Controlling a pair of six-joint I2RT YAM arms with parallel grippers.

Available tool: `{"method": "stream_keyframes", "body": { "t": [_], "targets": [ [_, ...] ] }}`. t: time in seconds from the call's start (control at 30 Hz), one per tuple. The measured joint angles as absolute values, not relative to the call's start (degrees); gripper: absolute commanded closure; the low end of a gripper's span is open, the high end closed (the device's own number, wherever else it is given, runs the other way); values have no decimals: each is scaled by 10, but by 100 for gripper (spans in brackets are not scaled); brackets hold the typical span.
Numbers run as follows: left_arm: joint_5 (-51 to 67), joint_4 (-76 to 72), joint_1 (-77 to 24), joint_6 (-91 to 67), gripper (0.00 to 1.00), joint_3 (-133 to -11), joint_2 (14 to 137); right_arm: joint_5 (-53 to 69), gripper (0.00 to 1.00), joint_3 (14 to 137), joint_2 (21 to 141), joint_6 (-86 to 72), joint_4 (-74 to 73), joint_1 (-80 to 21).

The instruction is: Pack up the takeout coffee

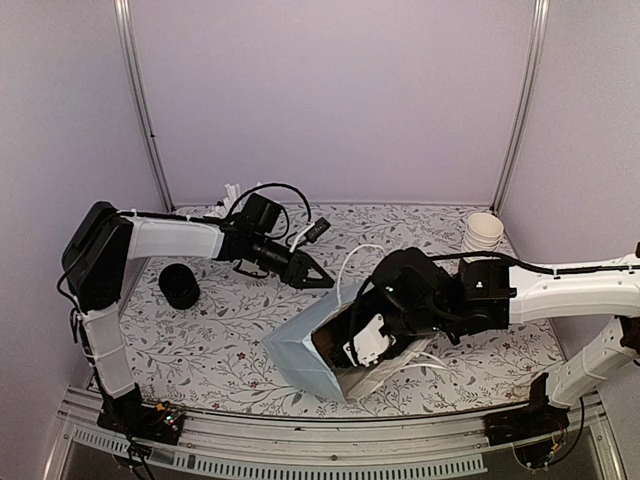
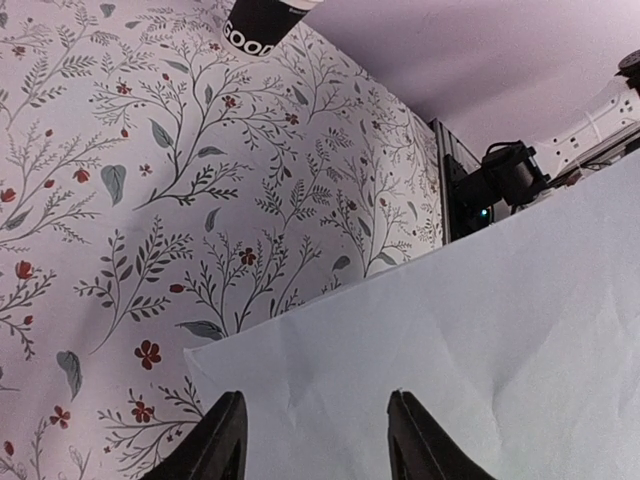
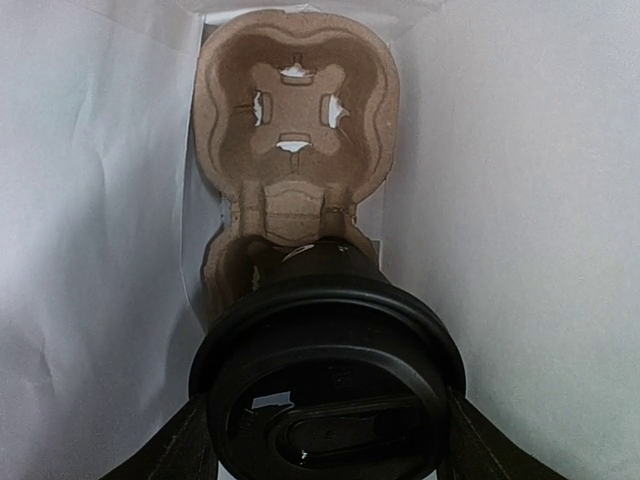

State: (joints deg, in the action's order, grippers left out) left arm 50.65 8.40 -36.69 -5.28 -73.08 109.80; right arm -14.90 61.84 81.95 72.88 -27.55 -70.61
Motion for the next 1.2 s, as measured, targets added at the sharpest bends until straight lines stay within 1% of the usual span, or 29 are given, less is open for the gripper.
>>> {"method": "stream_keyframes", "body": {
  "t": [0.7, 1.2],
  "targets": [
    [519, 93, -356, -21, 50, -730, 1101, -192, 62, 627, 844, 690, -283, -706],
    [519, 143, -354, 4, 50, -747, 1144, -199, 62, 625, 856, 678, -270, -706]
  ]
}}
